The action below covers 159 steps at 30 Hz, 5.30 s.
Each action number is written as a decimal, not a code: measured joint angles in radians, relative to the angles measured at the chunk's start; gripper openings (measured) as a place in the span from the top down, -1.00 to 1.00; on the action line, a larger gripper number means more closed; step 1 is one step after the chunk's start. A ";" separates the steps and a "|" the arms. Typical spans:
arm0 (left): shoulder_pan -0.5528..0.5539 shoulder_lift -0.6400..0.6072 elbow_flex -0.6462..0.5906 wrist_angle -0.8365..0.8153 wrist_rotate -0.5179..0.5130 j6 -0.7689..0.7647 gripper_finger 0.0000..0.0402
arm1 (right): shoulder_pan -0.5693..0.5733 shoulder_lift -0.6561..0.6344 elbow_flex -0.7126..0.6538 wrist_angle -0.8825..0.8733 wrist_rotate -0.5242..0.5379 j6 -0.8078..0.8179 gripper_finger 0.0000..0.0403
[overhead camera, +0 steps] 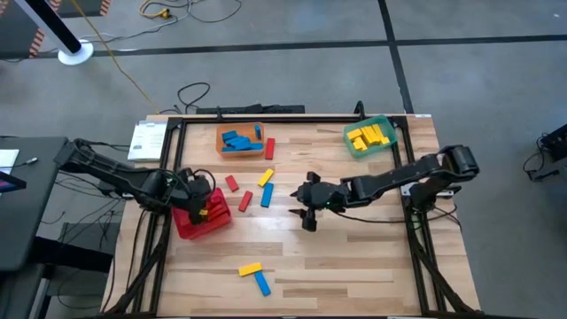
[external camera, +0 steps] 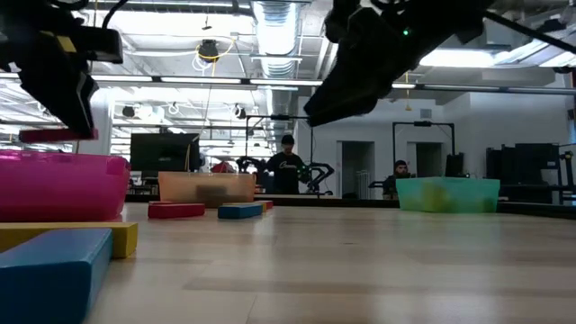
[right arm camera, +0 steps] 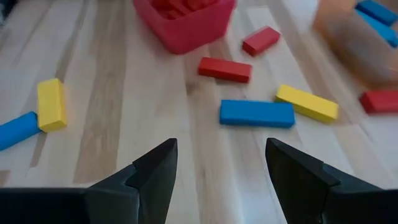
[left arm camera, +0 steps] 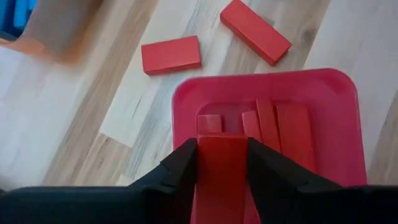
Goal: Sort blocks
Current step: Put the red block into the red bin, then put the blue block into the orange bin
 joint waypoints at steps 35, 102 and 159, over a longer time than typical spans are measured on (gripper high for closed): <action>-0.310 -0.006 -0.080 0.590 0.049 0.139 -0.14 | -0.242 0.389 0.485 -0.346 -0.346 -0.709 -0.29; -0.342 0.085 -0.241 0.901 -0.001 0.180 -0.14 | -0.221 0.504 0.676 -0.675 -0.530 -0.386 -0.29; -0.405 0.085 -0.240 0.867 -0.004 0.154 -0.14 | -0.261 0.519 0.651 -0.773 -0.266 -0.924 -0.29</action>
